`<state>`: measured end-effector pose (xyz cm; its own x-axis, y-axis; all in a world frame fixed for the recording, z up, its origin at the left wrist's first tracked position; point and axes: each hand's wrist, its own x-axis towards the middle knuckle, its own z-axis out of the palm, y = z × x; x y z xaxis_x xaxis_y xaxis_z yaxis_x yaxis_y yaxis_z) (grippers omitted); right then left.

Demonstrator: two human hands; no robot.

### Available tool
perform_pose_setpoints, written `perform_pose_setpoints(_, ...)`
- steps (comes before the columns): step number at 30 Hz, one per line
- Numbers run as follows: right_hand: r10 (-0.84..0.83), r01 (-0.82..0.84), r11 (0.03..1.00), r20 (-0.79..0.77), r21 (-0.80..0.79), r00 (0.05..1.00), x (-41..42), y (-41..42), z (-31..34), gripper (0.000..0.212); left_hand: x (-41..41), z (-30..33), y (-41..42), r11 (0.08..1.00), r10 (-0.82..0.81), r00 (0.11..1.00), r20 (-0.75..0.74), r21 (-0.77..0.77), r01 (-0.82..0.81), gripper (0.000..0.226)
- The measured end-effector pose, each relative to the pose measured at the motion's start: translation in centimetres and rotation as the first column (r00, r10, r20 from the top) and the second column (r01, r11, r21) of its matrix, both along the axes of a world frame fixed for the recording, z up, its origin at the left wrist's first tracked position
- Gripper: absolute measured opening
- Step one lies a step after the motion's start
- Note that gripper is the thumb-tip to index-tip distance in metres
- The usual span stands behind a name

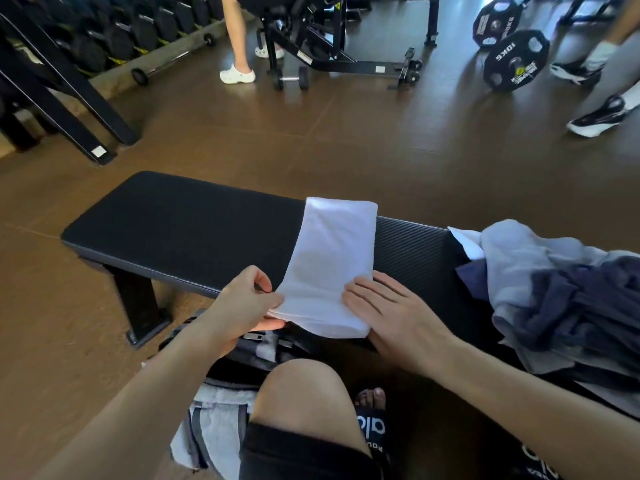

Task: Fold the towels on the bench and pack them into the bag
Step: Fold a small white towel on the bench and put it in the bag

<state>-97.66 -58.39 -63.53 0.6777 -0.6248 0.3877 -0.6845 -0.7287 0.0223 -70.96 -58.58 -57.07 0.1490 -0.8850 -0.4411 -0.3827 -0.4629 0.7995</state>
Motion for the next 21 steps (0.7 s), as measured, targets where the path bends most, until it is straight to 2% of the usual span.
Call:
perform_pose_setpoints(3,0.012,-0.011,1.0,-0.045,0.011,0.999,-2.0,-0.4,0.0,0.042,-1.4,-0.3,0.5,0.991,-0.12,0.992,-0.036,0.061,0.122,0.014)
perform_pose_setpoints(8,0.011,0.012,0.99,-0.163,0.139,0.987,-2.6,0.6,0.0,0.058,-1.8,-1.0,1.4,0.973,-0.228,0.972,0.054,0.042,0.226,0.001)
perform_pose_setpoints(12,0.126,-0.123,0.992,-0.198,0.027,0.972,-2.0,1.7,-0.7,0.052,-1.4,-1.5,1.7,0.976,-0.218,0.972,0.087,0.023,0.217,0.003)
perform_pose_setpoints(14,0.136,-0.14,0.99,-0.147,-0.017,0.98,-2.2,1.6,-1.6,0.05,-1.1,-1.5,1.7,0.974,-0.225,0.971,0.087,0.01,0.225,0.007)
perform_pose_setpoints(16,0.12,-0.121,0.993,-0.096,-0.005,0.988,-2.4,1.5,-2.2,0.053,-0.7,-1.5,1.6,0.963,-0.264,0.952,0.154,-0.014,0.27,0.012)
perform_pose_setpoints(18,0.089,-0.087,0.995,-0.042,0.055,0.995,-2.3,1.6,-2.1,0.055,-0.6,-1.5,1.6,0.947,-0.305,0.922,0.24,-0.026,0.32,0.013)
perform_pose_setpoints(21,0.017,-0.042,0.981,0.128,0.191,0.992,-2.0,1.5,-1.3,0.041,-1.1,-1.1,1.5,0.936,-0.313,0.894,0.32,-0.055,0.347,0.021)
